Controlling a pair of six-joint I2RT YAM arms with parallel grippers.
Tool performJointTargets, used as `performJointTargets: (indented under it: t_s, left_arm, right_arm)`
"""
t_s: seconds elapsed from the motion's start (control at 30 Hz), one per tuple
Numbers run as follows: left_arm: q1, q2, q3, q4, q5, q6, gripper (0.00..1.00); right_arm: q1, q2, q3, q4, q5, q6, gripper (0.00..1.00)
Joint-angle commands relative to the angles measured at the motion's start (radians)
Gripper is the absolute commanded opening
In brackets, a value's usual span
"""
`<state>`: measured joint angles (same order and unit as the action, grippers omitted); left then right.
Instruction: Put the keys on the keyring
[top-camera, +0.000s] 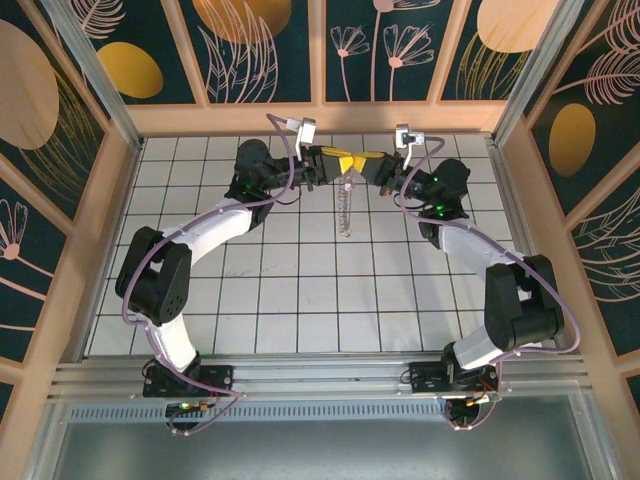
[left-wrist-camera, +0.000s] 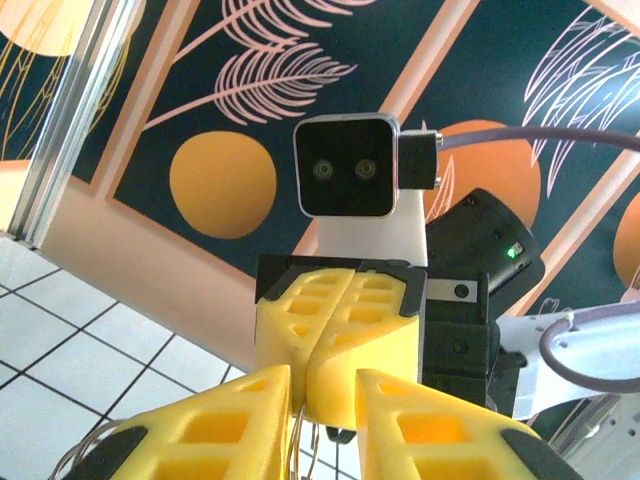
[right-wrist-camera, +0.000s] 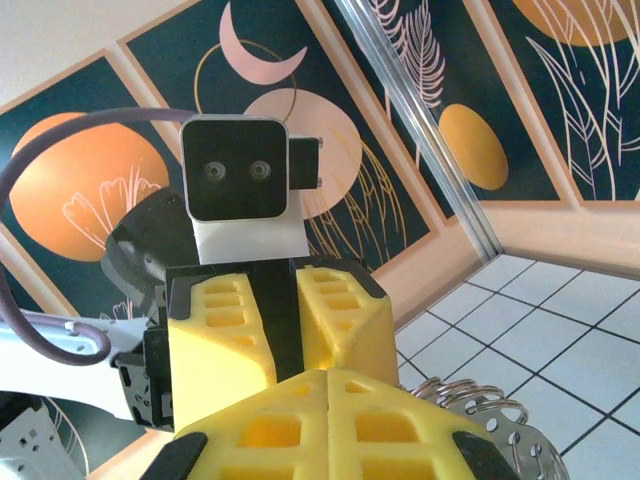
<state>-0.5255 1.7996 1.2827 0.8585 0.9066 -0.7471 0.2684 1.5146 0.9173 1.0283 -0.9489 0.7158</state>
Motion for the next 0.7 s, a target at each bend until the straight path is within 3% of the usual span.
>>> performJointTargets:
  t_s: [0.0, 0.67]
  left_arm:
    - [-0.008, -0.013, 0.033, -0.055, 0.080, 0.075, 0.23]
    - [-0.008, -0.016, 0.057, -0.163, 0.220, 0.181, 0.16]
  right_arm:
    - [-0.007, 0.004, 0.046, -0.005, -0.020, -0.028, 0.00]
    - [-0.018, 0.031, 0.052, 0.003, -0.028, -0.019, 0.00]
